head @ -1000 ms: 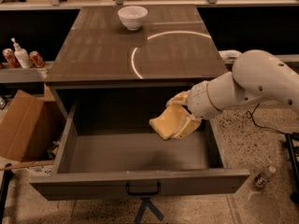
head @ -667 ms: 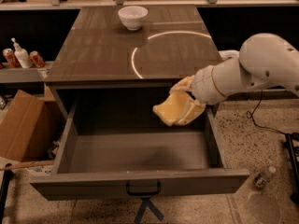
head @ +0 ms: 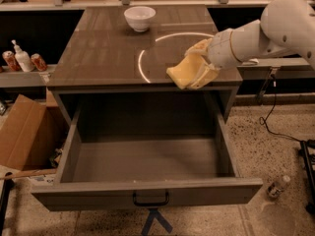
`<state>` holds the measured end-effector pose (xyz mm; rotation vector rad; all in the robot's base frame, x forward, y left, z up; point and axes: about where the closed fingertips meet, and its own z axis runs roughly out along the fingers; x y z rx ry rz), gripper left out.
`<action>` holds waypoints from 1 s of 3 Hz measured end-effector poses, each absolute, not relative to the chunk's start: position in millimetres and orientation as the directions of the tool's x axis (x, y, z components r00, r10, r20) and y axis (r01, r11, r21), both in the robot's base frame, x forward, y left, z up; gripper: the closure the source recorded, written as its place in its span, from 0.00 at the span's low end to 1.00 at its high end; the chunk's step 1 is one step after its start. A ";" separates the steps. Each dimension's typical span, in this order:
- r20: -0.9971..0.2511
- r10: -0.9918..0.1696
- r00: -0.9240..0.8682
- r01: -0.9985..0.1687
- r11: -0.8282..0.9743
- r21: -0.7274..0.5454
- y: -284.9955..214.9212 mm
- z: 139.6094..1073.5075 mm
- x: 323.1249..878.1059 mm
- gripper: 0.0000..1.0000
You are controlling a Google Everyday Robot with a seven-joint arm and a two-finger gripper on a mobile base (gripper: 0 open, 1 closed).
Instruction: Pick sponge from top drawer and place on counter
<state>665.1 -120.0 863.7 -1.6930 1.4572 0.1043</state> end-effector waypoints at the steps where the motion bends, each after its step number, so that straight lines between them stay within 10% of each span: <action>1: -0.612 -0.734 0.294 -0.819 0.137 -0.558 -122.1 869.0 698.9 1.00; 3: -0.740 -0.637 0.216 -0.799 0.320 -0.509 -116.3 875.6 744.1 0.81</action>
Offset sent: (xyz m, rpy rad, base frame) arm 0.0940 -0.0087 0.0206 0.2878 -0.0453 -0.1981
